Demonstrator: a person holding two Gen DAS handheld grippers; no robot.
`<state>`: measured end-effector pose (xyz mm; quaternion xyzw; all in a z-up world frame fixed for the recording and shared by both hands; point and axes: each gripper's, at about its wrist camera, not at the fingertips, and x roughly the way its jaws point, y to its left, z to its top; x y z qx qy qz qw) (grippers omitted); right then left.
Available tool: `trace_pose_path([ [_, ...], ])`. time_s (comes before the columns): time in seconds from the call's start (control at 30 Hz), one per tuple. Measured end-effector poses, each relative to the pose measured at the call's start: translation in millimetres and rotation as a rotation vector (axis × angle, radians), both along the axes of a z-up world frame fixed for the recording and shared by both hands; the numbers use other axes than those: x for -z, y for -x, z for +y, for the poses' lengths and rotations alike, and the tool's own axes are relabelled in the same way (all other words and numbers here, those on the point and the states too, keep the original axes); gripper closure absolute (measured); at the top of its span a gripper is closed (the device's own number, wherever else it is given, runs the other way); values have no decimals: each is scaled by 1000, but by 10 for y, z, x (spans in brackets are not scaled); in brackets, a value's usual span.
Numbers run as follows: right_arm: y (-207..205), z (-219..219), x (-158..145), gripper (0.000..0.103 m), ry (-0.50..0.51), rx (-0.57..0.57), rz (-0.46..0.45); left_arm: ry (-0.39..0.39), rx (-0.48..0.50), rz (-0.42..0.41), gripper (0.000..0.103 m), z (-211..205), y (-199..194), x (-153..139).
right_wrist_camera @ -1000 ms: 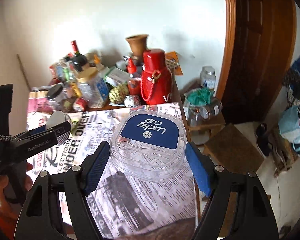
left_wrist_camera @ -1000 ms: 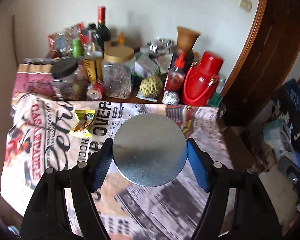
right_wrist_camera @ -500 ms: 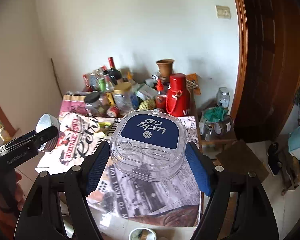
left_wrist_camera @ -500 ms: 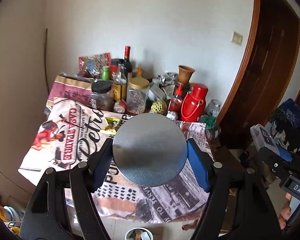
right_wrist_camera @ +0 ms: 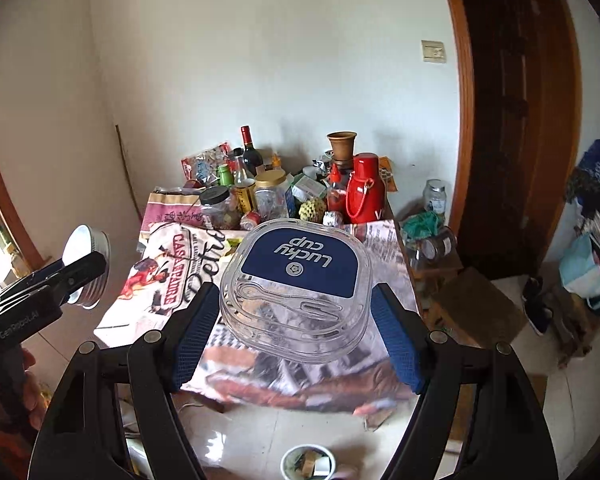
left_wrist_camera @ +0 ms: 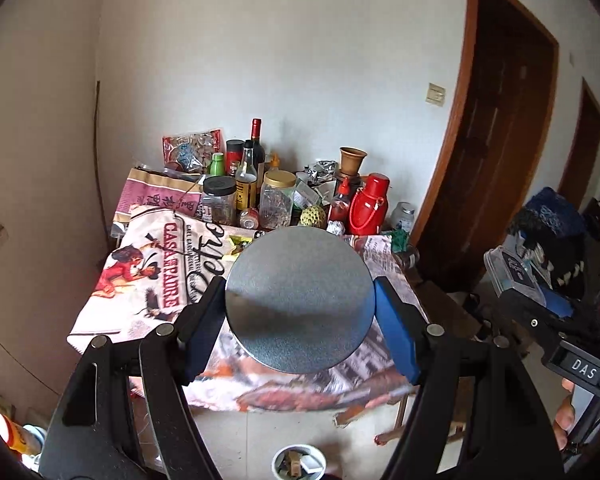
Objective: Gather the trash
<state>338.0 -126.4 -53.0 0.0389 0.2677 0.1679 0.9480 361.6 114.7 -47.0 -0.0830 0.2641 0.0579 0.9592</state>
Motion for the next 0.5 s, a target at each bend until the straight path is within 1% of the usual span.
trace_pose_path([
  [0.07,222,46,22,28,15,27,-3,-4,14,-3,31,42,263,16],
  [0.17,516,87,91,28,16,58,20,-18,42,12,31,105,629,78],
  [0.23,651,113,137,28,24,68,39,-15,52,24,31,140,792,135],
  [0.37,903,137,243,28,44,92,80,27,66,67,31,214,1006,305],
  [0.5,1008,136,409,28,62,101,138,48,77,116,31,220,1100,486],
])
